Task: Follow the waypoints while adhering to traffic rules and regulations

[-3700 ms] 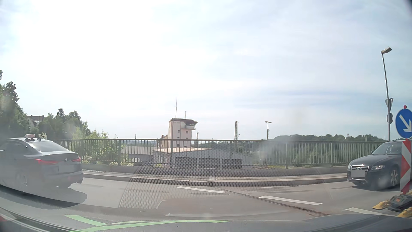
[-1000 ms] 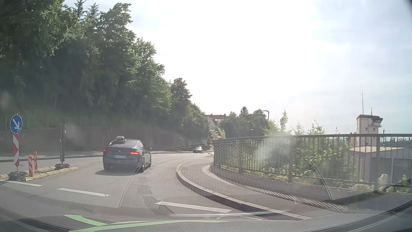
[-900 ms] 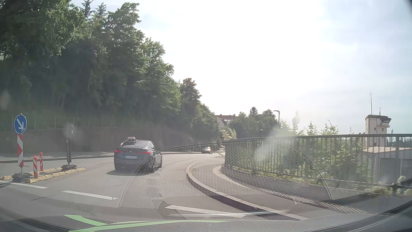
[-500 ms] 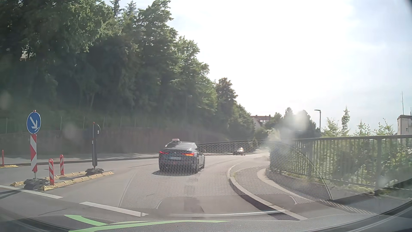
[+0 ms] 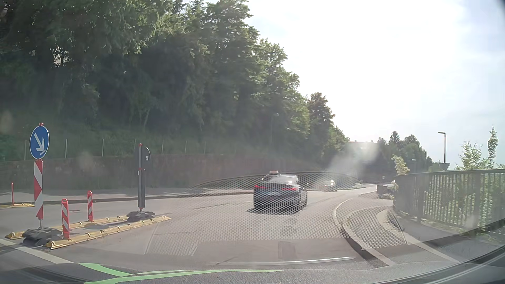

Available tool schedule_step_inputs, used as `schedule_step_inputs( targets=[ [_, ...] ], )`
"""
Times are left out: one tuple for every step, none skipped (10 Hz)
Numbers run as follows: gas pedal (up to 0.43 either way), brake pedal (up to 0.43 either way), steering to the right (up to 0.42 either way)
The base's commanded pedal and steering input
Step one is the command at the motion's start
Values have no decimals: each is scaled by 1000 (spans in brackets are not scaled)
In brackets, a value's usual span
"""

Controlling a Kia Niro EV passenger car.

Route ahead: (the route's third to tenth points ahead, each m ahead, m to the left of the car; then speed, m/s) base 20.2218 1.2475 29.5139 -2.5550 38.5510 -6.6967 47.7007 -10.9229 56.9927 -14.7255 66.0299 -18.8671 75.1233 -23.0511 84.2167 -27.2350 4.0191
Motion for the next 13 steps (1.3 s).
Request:
schedule_step_inputs(
  targets=[
    [118,0,-150],
    [118,0,-101],
    [118,0,-53],
    [118,0,-10],
    [118,0,40],
    [118,0,80],
    [118,0,92],
    [118,0,94],
    [118,0,98],
    [118,0,108],
    [118,0,114],
    [118,0,114],
    [118,0,119]
  ],
)
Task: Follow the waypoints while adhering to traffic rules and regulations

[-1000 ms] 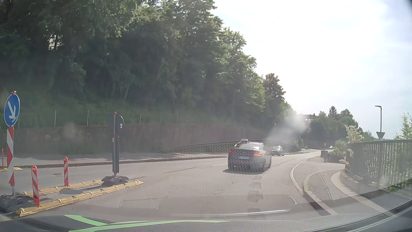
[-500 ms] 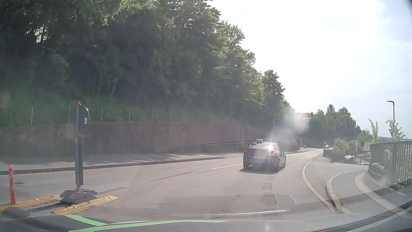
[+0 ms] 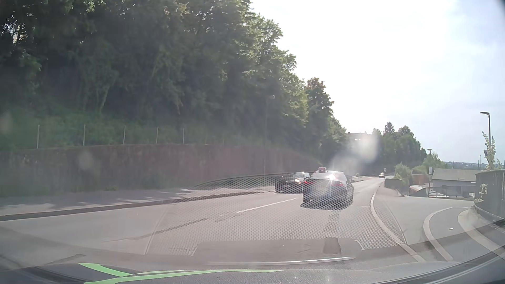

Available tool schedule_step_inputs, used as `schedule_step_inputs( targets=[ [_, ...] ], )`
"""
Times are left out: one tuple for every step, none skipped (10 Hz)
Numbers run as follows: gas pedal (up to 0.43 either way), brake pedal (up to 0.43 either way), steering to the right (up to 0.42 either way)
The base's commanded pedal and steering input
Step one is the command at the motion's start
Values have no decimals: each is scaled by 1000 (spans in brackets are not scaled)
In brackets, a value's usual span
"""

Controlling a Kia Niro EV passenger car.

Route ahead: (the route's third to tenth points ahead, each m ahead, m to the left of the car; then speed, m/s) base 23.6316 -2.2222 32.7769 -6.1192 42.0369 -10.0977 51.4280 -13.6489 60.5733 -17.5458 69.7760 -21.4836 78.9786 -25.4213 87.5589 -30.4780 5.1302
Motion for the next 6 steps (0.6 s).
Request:
schedule_step_inputs(
  targets=[
    [118,0,122],
    [118,0,126],
    [118,0,129],
    [118,0,131],
    [118,0,133],
    [98,0,133]
  ],
)
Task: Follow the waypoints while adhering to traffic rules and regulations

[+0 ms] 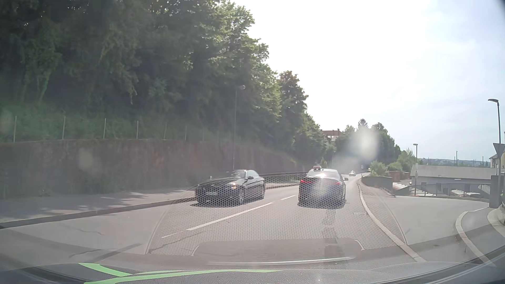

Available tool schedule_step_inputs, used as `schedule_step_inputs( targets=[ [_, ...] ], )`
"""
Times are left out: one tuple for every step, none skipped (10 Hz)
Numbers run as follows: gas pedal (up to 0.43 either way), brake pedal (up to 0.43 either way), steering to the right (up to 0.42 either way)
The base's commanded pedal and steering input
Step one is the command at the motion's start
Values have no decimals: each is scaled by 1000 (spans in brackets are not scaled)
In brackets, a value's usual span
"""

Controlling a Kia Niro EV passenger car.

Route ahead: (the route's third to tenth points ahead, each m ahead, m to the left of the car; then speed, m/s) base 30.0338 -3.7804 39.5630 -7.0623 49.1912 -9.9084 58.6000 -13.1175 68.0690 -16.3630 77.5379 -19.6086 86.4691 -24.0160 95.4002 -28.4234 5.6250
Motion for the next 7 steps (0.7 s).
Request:
schedule_step_inputs(
  targets=[
    [79,0,134],
    [67,0,136],
    [67,0,137],
    [67,0,135],
    [59,0,132],
    [59,0,130],
    [47,0,128]
  ],
)
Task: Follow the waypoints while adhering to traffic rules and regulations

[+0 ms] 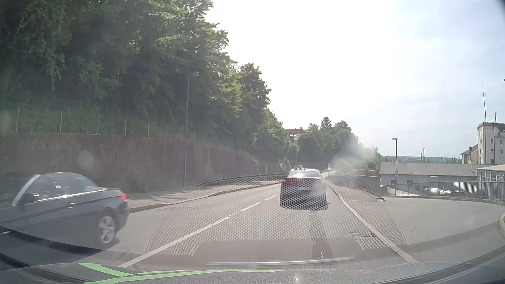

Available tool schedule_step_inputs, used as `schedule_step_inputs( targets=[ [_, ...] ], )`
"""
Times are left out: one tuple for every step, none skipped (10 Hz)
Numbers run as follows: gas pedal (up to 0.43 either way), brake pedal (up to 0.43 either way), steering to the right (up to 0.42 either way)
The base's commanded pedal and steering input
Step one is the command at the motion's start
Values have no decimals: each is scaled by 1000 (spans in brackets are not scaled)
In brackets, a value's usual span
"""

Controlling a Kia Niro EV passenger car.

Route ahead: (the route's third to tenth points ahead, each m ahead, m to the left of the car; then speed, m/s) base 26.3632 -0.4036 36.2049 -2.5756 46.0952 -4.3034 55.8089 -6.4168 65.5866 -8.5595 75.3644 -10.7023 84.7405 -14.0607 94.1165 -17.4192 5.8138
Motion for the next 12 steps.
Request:
schedule_step_inputs(
  targets=[
    [39,0,125],
    [28,0,118],
    [20,0,113],
    [20,0,105],
    [20,0,99],
    [20,0,91],
    [20,0,84],
    [20,0,73],
    [20,0,64],
    [8,0,59],
    [0,0,54],
    [0,0,46]
  ],
)
